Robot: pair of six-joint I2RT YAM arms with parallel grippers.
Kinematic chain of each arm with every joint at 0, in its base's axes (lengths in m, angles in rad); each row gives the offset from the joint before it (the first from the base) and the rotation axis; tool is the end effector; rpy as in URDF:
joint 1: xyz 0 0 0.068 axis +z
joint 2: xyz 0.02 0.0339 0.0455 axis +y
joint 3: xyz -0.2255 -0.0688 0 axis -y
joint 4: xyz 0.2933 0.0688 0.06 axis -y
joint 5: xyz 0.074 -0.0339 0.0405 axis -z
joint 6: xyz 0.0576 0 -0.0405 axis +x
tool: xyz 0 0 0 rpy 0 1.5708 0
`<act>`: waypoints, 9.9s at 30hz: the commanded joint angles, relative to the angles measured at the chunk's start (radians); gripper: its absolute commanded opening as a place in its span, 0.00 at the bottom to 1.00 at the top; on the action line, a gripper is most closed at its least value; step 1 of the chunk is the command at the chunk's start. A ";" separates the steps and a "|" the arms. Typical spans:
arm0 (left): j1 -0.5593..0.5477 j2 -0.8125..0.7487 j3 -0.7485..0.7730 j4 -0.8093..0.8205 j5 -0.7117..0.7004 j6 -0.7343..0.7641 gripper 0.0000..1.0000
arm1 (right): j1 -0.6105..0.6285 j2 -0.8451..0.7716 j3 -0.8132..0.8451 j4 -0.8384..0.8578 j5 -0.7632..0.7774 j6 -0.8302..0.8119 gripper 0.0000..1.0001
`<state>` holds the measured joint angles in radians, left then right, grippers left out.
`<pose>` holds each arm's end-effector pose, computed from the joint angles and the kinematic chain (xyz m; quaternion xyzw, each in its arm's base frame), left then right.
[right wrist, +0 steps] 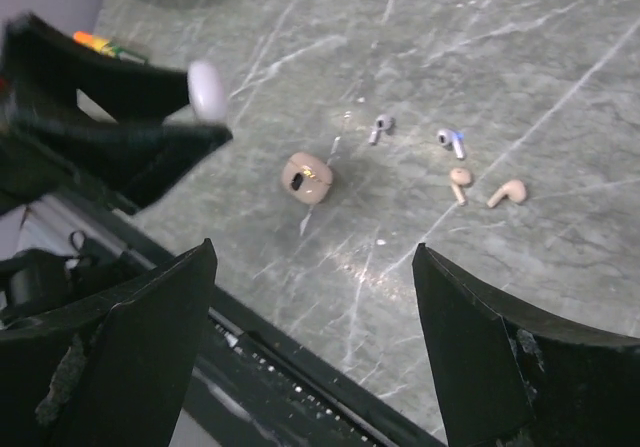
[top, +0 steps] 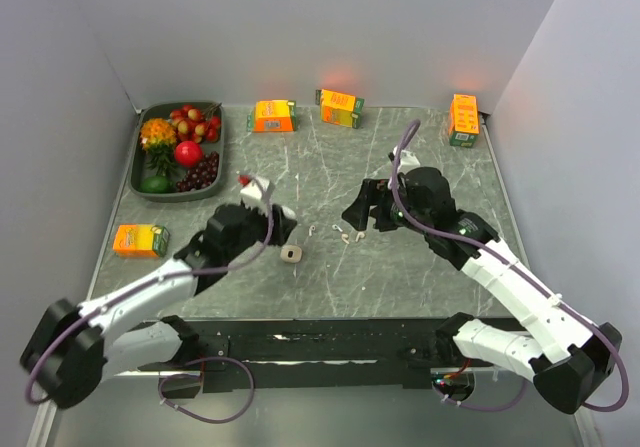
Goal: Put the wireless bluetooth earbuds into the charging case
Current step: Pick up the charging case at the center of the board, then open the charging case.
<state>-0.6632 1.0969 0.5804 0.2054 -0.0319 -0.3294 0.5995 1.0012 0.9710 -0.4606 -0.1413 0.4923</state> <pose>0.2588 -0.1999 0.1812 0.1250 0.7983 -0.2691 0.5240 0.2505 0.1810 0.2928 -0.0821 0.8524 0.3180 0.4069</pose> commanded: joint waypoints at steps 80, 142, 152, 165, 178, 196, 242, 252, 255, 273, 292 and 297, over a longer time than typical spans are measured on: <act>-0.214 -0.364 -0.200 0.249 0.110 0.504 0.01 | 0.246 0.324 0.301 -0.096 -0.122 -0.066 0.50; -0.214 -0.305 -0.122 0.182 0.237 0.377 0.99 | 0.198 0.350 0.413 -0.196 -0.302 -0.218 0.00; -0.214 -0.134 0.090 -0.022 -0.115 -0.009 0.96 | 0.201 0.313 0.408 -0.196 -0.268 -0.222 0.00; -0.211 -0.126 0.061 -0.054 -0.030 -0.207 0.75 | 0.178 0.277 0.433 -0.194 -0.202 -0.201 0.00; -0.248 -0.252 0.009 -0.031 -0.115 0.010 0.96 | 0.152 0.278 0.459 -0.242 -0.227 -0.201 0.00; -0.357 -0.324 -0.329 0.607 -0.131 0.504 0.81 | 0.155 0.324 0.446 -0.320 -0.350 -0.212 0.00; -0.366 -0.195 -0.209 0.470 0.001 0.523 0.61 | 0.237 0.467 0.500 -0.302 -0.201 -0.236 0.00; -0.368 -0.207 -0.211 0.459 -0.006 0.532 0.01 | 0.240 0.445 0.508 -0.286 -0.211 -0.213 0.26; -0.366 -0.213 -0.214 0.457 -0.010 0.530 0.01 | 0.240 0.436 0.523 -0.289 -0.207 -0.199 0.46; -0.368 -0.207 -0.203 0.434 -0.008 0.535 0.01 | 0.318 0.418 0.591 -0.385 0.100 -0.245 0.61; -0.366 -0.223 -0.195 0.433 -0.016 0.537 0.01 | 0.339 0.459 0.568 -0.424 0.111 -0.259 0.57; -0.368 -0.223 -0.195 0.433 -0.017 0.540 0.01 | 0.341 0.450 0.571 -0.398 0.071 -0.259 0.59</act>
<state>-1.0252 0.8928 0.3481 0.6041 -0.0570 0.2192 0.9356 1.4487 1.5188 -0.8616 -0.0494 0.2409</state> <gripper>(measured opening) 0.606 0.577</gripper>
